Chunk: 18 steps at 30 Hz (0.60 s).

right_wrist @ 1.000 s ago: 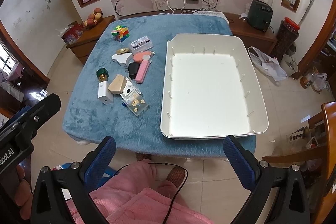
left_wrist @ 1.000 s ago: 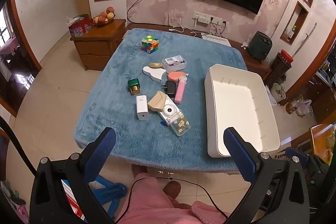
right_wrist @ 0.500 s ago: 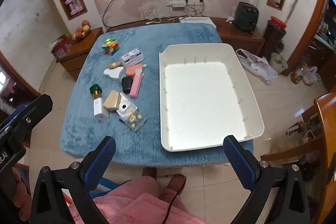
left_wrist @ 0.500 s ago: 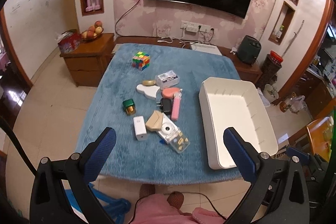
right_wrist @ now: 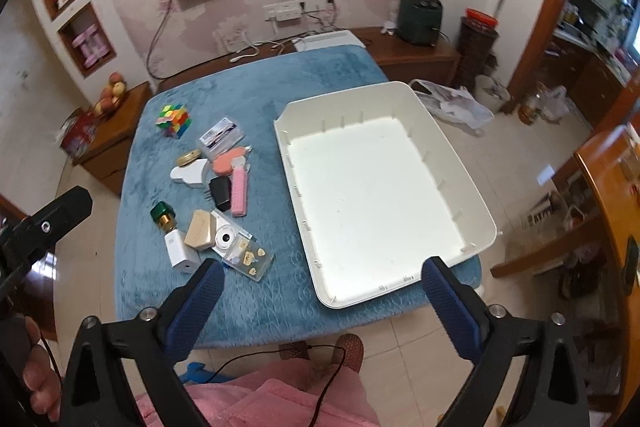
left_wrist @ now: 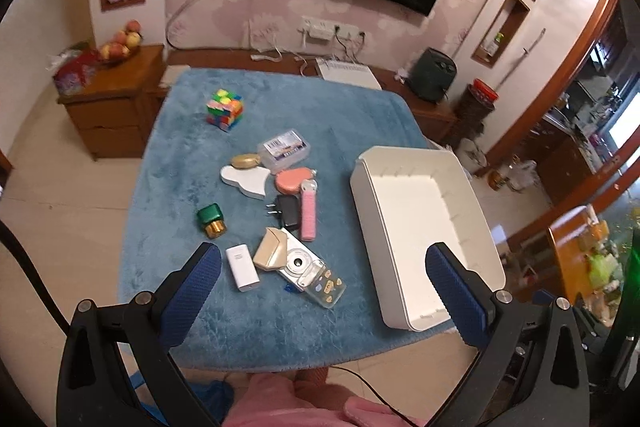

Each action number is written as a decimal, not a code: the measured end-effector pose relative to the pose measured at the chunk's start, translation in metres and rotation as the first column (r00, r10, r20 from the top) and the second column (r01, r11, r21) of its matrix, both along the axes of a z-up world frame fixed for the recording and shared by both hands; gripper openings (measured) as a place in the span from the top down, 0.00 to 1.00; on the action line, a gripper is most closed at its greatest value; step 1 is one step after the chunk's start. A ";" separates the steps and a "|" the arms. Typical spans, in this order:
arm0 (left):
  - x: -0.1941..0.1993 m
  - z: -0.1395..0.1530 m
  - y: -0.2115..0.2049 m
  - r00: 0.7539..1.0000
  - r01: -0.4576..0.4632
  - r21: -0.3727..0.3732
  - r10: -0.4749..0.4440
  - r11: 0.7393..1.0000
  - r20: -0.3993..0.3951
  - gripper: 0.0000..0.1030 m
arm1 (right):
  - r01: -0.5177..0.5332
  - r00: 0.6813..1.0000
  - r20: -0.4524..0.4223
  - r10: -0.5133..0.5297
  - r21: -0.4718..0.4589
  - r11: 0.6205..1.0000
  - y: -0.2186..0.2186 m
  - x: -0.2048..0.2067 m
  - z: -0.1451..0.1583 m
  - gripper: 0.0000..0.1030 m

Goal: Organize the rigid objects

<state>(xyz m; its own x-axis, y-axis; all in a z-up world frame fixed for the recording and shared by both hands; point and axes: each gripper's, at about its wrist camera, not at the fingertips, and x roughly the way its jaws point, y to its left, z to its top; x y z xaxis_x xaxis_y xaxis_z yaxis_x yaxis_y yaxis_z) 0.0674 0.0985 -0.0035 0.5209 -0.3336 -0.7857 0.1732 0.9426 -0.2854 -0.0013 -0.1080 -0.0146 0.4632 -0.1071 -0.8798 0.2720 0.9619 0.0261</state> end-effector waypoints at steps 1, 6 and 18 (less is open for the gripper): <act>0.006 -0.004 0.001 1.000 0.010 -0.007 -0.011 1.000 -0.019 0.01 | 0.009 1.000 -0.002 -0.009 -0.002 1.000 0.000 0.000 0.000 0.05; 0.023 -0.022 0.002 0.991 0.032 -0.056 -0.039 0.998 -0.131 0.01 | 0.074 0.997 -0.009 -0.074 0.010 0.997 -0.006 0.002 -0.002 0.05; 0.046 -0.051 -0.015 0.946 -0.108 -0.046 0.089 0.993 -0.311 0.02 | 0.188 0.982 -0.046 -0.183 0.126 0.974 -0.085 0.012 -0.016 0.09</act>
<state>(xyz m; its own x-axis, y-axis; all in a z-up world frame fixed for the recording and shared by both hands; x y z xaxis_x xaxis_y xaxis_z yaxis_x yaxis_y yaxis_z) 0.1131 0.0839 -0.0547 0.2894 -0.3460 -0.8925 -0.0251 0.9293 -0.3685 0.0109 -0.1934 -0.0305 0.4153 -0.0723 -0.9068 0.4481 0.8837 0.1348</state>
